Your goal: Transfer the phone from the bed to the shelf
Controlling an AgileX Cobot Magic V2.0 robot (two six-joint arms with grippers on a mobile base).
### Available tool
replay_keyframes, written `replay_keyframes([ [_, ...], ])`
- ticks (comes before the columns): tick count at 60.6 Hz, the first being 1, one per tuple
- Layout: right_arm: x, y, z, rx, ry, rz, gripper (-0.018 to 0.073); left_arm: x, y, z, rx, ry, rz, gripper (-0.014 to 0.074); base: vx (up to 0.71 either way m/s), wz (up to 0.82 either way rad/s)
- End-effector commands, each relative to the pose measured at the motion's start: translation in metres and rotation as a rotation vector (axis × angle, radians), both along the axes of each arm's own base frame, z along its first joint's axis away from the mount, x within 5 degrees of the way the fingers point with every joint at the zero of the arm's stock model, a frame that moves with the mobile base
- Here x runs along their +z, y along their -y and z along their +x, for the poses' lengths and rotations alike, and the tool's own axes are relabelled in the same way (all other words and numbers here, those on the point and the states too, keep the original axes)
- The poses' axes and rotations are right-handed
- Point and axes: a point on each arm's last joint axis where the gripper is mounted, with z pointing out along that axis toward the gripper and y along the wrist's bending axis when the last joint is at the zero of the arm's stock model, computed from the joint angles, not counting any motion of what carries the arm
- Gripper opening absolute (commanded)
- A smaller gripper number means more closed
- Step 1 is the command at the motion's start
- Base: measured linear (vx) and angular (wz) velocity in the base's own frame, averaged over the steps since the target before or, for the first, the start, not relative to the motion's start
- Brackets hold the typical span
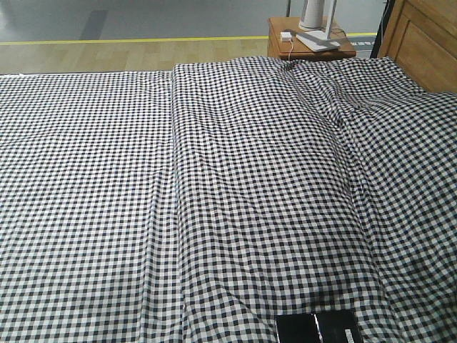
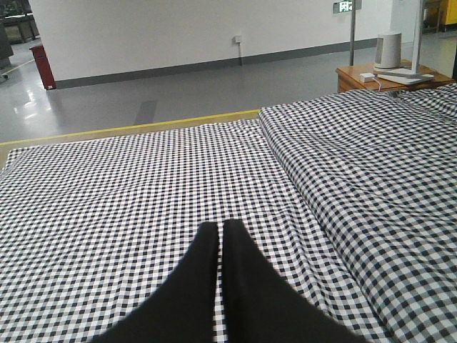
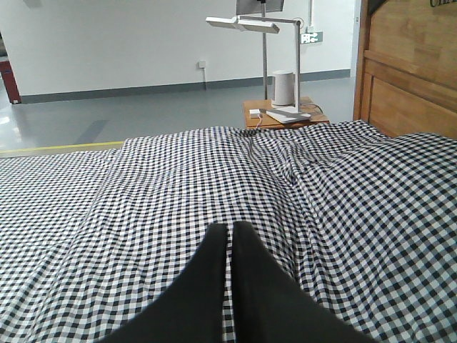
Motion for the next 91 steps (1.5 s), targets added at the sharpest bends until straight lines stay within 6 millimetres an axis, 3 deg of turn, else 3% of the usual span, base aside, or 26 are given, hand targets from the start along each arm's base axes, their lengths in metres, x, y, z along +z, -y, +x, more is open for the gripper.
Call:
replay_keyframes([
  [1,0.006,0.001,0.000,-0.008,0.083,-0.011,-0.0005,0.015,0.000,-0.001,0.003,0.108,-0.010,0.0001,0.00,0.00],
  [78,0.007,0.001,0.000,-0.010,0.090,-0.010,-0.0005,0.015,0.000,-0.001,0.003,0.108,-0.010,0.0001,0.00,0.00],
  [91,0.021,0.001,-0.002,-0.016,0.242,-0.011,-0.0005,0.015,0.000,-0.001,0.003,0.108,-0.010,0.0001,0.00,0.00],
])
